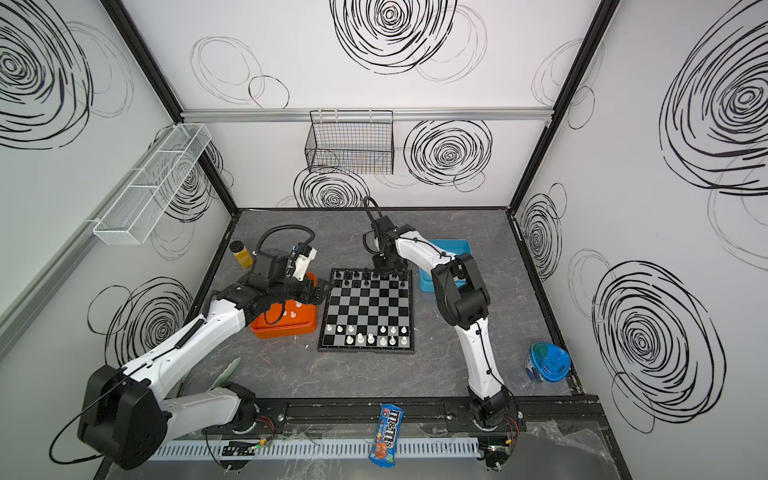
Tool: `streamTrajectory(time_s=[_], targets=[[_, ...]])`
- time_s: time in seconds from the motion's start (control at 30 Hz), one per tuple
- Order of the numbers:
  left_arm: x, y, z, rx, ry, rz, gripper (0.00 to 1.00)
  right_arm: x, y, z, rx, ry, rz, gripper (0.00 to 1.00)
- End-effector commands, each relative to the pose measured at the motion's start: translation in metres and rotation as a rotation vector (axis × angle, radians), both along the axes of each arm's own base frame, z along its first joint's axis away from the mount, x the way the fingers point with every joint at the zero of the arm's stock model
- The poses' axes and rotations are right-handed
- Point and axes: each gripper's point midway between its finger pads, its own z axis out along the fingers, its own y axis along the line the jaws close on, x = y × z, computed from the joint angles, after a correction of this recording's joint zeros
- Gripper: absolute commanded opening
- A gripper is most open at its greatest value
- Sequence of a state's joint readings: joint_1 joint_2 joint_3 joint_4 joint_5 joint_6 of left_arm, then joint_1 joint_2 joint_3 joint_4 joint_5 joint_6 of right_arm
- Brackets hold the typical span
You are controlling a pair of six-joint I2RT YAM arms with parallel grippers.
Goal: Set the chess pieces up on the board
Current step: 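Lower the black piece onto its far-rank square and open the right gripper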
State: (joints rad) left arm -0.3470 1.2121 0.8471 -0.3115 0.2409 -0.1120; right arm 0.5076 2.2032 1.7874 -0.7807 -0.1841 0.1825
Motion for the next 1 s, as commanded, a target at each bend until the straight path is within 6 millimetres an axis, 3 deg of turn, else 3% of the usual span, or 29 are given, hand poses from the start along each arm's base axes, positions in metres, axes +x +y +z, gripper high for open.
streamTrajectory(time_s=[0.0,0.67,0.83,0.97], targets=[[0.006,-0.003,0.005,0.007,-0.035,-0.011,0.96,0.006,-0.004,0.003,-0.018,-0.009,-0.009,0.25],[0.006,-0.002,0.005,0.011,-0.031,-0.001,0.96,0.016,0.0,0.049,0.027,-0.08,-0.013,0.31],[0.008,-0.001,0.004,0.015,-0.028,0.006,0.96,0.026,-0.009,0.067,0.067,-0.101,-0.041,0.33],[0.012,0.005,0.006,0.023,-0.023,0.05,0.96,0.039,-0.028,0.089,0.115,-0.134,-0.088,0.39]])
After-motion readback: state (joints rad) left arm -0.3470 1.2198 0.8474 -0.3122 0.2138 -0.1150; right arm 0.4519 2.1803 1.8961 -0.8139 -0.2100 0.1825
